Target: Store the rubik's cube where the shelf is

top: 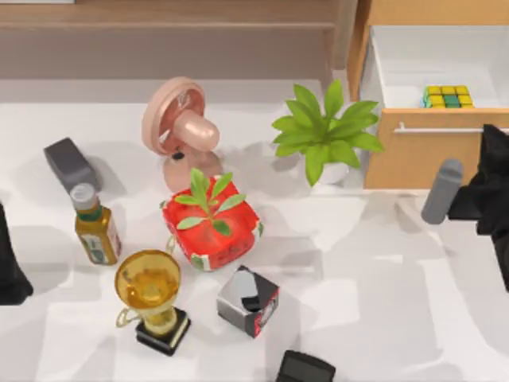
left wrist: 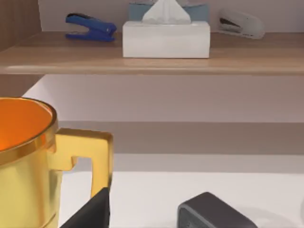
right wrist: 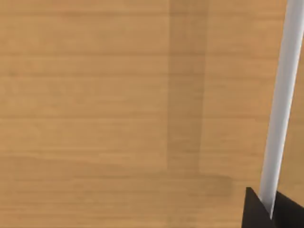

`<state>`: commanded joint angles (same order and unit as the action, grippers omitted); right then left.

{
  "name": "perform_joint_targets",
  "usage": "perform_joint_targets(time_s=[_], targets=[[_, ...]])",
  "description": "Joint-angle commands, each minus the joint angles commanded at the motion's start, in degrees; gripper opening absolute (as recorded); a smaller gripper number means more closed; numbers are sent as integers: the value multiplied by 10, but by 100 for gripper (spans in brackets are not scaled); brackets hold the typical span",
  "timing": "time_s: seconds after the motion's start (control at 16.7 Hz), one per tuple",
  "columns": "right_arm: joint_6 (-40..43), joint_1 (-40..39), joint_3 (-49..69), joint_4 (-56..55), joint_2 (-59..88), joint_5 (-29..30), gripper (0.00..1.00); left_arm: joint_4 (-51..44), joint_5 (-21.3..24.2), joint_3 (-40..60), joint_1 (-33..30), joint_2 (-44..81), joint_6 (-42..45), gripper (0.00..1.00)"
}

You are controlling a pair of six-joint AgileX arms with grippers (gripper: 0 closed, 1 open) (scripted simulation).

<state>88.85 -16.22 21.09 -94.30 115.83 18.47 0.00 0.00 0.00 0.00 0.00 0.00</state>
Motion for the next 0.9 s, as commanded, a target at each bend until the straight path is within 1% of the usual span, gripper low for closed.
perform_joint_targets(time_s=[0.18,0.48,0.9], targets=[[0,-12,-48,-31,-10,11,0,0,0,0,0,0,0,100],[0,-15,-56,-38,-14,16,0,0,0,0,0,0,0,100],[0,-15,-56,-38,-14,16,53,0,0,0,0,0,0,100]])
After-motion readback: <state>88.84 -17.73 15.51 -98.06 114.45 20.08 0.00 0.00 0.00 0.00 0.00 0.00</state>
